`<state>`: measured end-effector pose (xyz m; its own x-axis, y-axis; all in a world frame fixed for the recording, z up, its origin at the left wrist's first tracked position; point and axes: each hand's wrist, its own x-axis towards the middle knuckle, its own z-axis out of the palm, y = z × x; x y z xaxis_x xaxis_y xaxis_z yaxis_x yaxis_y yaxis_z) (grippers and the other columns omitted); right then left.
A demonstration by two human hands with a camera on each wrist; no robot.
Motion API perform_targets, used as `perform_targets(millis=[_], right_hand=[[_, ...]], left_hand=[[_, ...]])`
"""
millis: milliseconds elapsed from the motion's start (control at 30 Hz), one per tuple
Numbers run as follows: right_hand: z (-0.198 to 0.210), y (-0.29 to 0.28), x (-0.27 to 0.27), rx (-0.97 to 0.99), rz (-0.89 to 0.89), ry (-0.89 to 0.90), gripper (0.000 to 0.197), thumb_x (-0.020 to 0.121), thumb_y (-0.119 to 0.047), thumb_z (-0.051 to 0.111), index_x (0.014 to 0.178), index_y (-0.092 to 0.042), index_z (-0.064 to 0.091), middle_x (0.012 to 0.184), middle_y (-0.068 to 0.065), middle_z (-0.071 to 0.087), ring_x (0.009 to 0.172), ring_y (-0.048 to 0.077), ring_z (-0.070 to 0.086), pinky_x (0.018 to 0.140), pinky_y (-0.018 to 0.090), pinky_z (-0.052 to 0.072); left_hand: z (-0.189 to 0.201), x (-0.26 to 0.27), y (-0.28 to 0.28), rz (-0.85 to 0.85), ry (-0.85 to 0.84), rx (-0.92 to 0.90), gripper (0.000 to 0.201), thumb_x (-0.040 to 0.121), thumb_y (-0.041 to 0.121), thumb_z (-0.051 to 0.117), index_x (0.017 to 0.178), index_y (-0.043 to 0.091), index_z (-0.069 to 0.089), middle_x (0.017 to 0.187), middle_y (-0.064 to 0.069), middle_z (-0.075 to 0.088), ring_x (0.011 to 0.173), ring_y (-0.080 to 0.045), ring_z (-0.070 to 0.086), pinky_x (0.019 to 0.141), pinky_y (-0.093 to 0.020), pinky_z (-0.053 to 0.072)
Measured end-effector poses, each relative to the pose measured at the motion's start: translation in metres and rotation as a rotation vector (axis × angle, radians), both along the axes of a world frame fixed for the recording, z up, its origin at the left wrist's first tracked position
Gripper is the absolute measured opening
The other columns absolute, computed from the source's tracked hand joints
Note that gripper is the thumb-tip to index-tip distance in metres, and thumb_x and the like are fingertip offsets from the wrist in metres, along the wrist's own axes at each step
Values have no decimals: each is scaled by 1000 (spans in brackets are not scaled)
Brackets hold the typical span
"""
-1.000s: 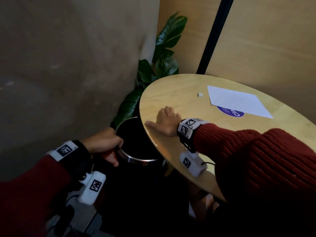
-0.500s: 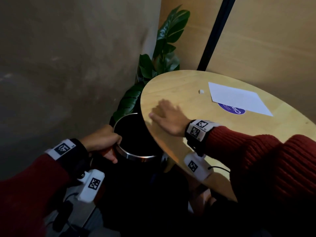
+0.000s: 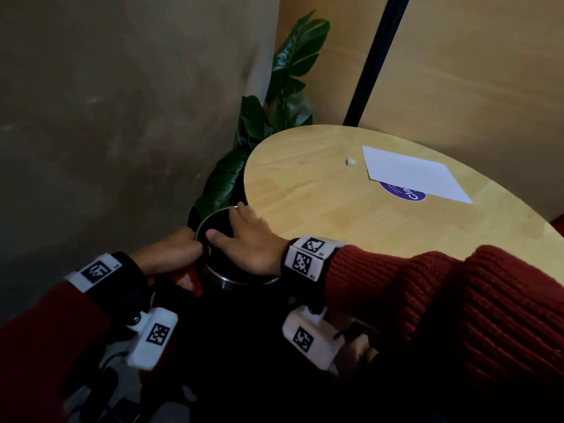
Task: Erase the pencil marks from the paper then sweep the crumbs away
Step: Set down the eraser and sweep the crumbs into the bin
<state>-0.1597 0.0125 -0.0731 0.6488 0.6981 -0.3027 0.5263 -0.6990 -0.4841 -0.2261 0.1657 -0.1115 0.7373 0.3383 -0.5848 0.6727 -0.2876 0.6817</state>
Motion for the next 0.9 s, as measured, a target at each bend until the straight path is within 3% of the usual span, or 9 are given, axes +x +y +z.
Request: perform_targets(millis=[100,200,267,433,567,633,733,800,900], right_hand=[[25,-11,17,158,-24,135,63,111,-42,44,161,-6,31,168,12,30,153,29,30,119,37,27],[38,-33,50,183,-58,32,56,110,-38,48,159,-12,40,166,5,38,152,23,35,115,26,28],[41,-57,81,83,-46,-82,52,110,-37,50,156,-14,47,163,4,43,148,23,41,105,19,30],[37,-120,131,-167,-182,-218,53,106,-36,55,152,-10,51,150,11,57,135,30,54,104,30,39],[27,-150,147,-227,-251,-210,49,104,-42,57,146,-18,58,133,7,68,121,30,61,98,34,44],[24,-156,152,-277,-243,-187,49,103,-51,55,144,-25,57,135,8,65,122,31,60,98,38,46],[22,-159,155,-338,-211,-169,67,103,-61,46,161,-29,35,156,10,47,137,35,49,110,43,41],[21,-159,158,-348,-205,-179,70,103,-64,43,163,-29,31,158,10,45,138,36,49,111,44,40],[22,-158,159,-364,-190,-206,72,102,-67,42,162,-29,32,155,10,49,135,37,51,109,46,42]], left_hand=[[-5,0,2,-8,2,-21,23,98,-3,48,95,-18,65,67,-30,75,60,-39,77,52,-35,65],[-12,2,5,-2,-2,-41,21,93,-4,49,101,-19,62,74,-39,73,61,-46,77,51,-37,66],[-19,3,8,6,0,-41,19,93,-4,48,100,-16,61,75,-40,73,60,-46,77,50,-36,65],[-51,3,10,20,36,-57,22,94,-5,45,103,-18,61,83,-45,72,60,-44,77,52,-37,65],[-91,-5,10,65,74,-74,26,94,-7,42,112,-14,59,92,-48,71,74,-52,78,69,-47,67],[-111,-8,6,93,98,-81,25,95,-8,43,113,-9,60,88,-43,74,69,-48,78,63,-44,67],[-141,-11,-5,132,121,-66,19,103,-4,43,99,-4,62,73,-29,71,60,-39,73,49,-36,64],[-164,-11,-14,175,142,-94,23,105,-6,43,91,1,60,77,-24,68,64,-38,69,42,-33,61],[-218,-8,-16,277,169,-172,21,103,-10,44,99,-2,63,91,-25,66,73,-40,68,43,-34,60]])
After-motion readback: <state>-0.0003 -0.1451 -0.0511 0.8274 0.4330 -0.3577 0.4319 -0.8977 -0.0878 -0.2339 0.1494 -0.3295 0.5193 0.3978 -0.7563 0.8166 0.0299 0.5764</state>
